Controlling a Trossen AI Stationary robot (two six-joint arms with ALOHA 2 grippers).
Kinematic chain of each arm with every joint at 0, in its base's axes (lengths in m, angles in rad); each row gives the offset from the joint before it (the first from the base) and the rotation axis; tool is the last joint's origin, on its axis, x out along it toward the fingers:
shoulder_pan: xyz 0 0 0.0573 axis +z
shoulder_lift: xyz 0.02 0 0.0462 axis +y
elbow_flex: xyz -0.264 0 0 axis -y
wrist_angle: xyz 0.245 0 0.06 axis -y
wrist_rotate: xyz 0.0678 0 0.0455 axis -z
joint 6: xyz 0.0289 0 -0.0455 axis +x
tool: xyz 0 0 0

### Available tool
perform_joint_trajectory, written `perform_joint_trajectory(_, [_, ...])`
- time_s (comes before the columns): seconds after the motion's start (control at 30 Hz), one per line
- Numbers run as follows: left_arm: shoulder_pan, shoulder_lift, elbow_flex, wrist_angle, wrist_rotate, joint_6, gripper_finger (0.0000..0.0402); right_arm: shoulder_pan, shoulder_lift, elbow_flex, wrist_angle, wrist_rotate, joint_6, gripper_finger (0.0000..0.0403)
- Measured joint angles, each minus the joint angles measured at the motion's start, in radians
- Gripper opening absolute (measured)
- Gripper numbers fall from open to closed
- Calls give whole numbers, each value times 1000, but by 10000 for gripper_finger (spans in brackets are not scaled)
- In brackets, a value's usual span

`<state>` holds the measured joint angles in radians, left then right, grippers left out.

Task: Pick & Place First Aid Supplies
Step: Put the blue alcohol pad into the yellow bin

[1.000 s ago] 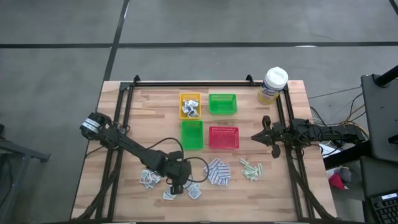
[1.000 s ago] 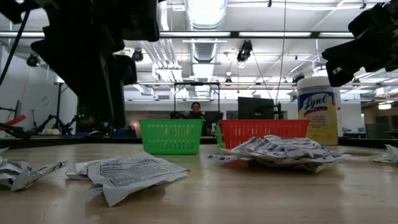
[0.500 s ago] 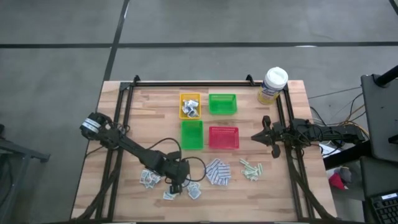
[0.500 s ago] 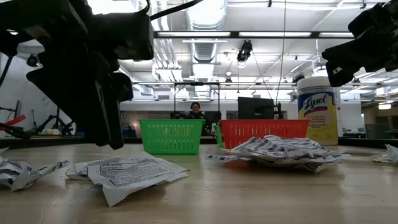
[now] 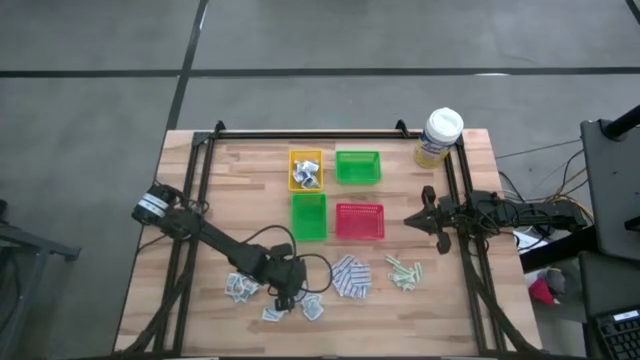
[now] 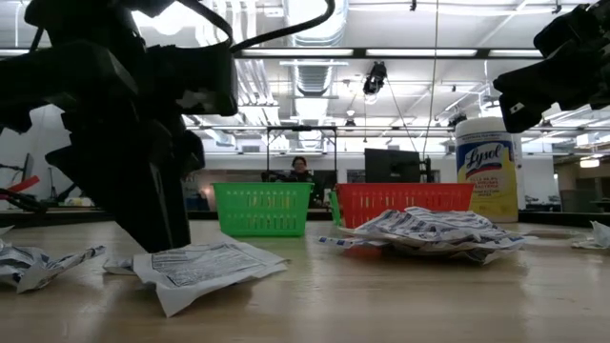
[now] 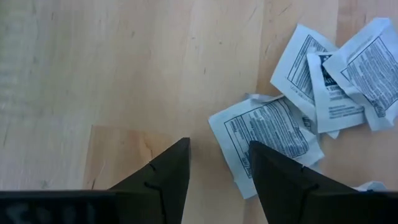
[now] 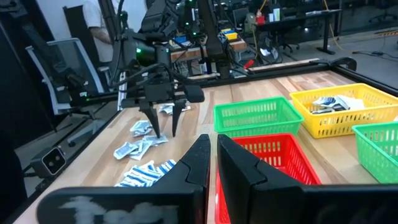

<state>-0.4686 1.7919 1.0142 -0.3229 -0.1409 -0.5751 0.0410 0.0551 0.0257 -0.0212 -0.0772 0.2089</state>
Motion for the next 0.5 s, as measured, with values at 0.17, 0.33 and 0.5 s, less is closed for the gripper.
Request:
perform_joint_trajectory(0.17, [0,-1,1,-11,-7,13,174,0,0,0,0,0,0,28])
perform_joint_trajectory(0.33, [0,-16,0,-53,-40,28,174,0,0,0,0,0,0,28])
perform_joint_trajectory(0.5, [0,-31,-1,-119,-91,32,174,0,0,0,0,0,0,28])
